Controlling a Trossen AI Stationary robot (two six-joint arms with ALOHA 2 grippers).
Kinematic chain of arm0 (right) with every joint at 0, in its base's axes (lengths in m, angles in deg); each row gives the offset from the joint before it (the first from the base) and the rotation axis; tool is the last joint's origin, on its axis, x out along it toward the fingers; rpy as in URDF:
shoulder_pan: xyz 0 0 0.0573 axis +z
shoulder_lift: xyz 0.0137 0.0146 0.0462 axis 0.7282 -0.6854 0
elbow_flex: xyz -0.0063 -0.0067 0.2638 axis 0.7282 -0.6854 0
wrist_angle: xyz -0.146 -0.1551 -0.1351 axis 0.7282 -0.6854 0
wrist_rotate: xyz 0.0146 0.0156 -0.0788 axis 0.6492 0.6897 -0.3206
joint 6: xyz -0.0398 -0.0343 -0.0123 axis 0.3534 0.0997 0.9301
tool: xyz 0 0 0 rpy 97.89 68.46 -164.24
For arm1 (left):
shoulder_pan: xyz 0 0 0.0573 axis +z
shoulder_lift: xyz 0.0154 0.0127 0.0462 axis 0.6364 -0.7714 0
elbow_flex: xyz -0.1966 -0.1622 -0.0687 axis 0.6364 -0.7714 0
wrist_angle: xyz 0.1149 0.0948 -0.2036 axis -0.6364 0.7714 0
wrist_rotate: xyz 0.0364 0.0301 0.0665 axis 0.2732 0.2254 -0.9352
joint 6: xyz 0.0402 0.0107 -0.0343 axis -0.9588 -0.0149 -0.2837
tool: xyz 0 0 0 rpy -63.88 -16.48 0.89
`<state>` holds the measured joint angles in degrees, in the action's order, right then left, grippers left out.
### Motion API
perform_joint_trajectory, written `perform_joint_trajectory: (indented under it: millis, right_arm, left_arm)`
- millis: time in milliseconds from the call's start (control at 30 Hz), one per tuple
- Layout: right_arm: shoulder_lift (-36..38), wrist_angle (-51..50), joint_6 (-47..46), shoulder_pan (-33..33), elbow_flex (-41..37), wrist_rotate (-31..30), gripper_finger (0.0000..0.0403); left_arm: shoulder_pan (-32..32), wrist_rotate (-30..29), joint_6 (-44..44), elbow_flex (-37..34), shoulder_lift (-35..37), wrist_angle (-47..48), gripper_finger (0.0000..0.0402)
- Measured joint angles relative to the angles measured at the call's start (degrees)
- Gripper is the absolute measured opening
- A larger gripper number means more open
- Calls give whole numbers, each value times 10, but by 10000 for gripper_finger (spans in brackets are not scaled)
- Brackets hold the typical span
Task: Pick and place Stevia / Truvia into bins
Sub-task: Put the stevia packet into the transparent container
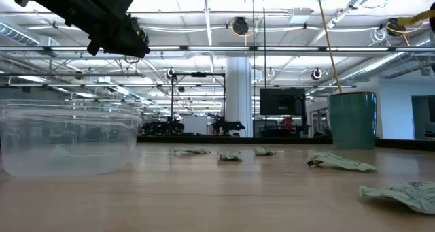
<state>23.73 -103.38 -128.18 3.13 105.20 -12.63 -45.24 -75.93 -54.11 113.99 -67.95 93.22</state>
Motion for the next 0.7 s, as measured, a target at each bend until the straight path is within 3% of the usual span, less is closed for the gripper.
perform_joint_trajectory:
  millis: [167, 700]
  right_arm:
    - [-1, -47, -12, 0, 1, 1, 54]
    - [0, 17, -81, 0, -24, 2, 54]
  left_arm:
    - [0, 0, 0, 0, 0, 0, 124]
    - [0, 0, -9, 0, 0, 0, 124]
